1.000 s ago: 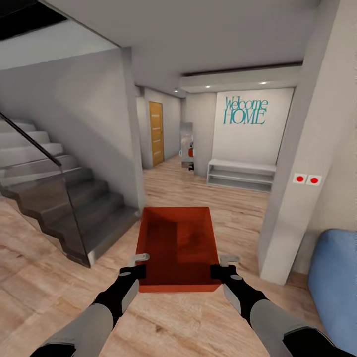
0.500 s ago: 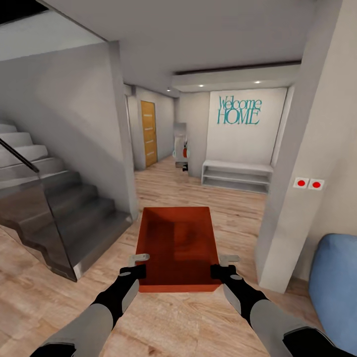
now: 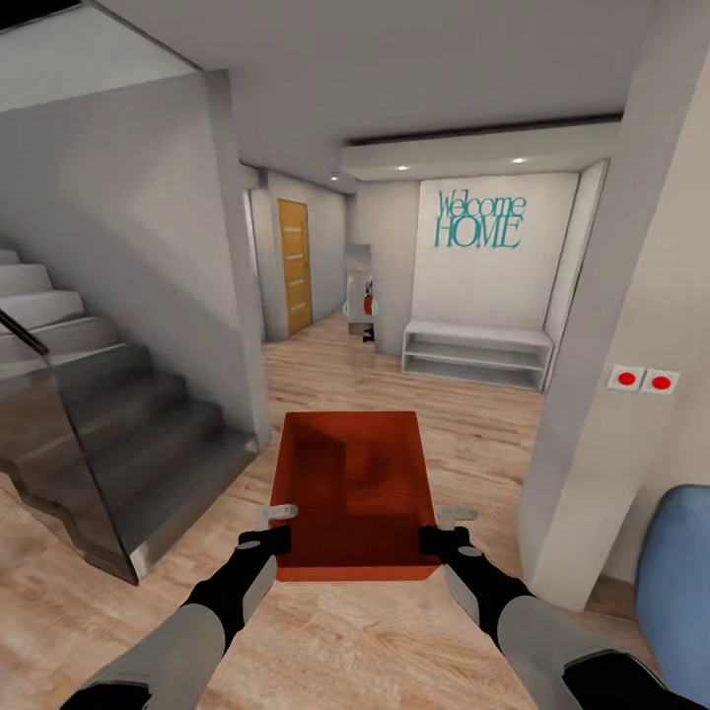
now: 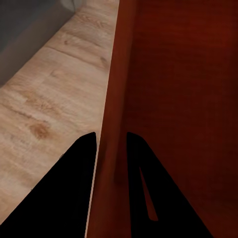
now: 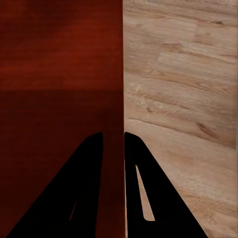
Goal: Move the two storage containers from the living room to the garage. In the garage, place one container on the floor and stack the other container on top of it (either order is fine).
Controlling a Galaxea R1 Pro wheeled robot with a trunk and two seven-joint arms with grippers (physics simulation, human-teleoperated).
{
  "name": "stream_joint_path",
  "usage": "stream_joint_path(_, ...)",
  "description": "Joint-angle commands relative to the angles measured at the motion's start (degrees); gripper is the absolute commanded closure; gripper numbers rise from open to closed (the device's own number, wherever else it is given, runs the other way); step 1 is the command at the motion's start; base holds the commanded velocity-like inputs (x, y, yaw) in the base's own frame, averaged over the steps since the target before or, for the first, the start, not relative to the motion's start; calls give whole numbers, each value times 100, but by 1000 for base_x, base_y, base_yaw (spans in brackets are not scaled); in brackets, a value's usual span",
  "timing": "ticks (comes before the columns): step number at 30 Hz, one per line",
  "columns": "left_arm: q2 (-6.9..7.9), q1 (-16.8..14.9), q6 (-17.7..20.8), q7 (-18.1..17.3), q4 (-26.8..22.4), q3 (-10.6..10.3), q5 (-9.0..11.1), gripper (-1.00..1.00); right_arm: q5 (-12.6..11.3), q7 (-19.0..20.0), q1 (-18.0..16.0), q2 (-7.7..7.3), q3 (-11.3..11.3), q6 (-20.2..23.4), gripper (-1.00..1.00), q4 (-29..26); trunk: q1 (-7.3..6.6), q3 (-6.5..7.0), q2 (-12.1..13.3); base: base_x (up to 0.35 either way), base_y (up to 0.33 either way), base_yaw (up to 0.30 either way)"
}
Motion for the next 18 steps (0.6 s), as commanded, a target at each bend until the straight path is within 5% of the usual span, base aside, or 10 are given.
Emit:
stream_joint_path(1,220,-2,38,232,-38,99,-113,100,-57,-53,-2,-5,-111,-24,100,21,5,-2,-4,322,0,0)
stream_joint_path(18,220,-2,39,231,-38,97,-113,100,-61,-53,-2,-8,-107,-31,100,21,5,-2,-4,322,0,0)
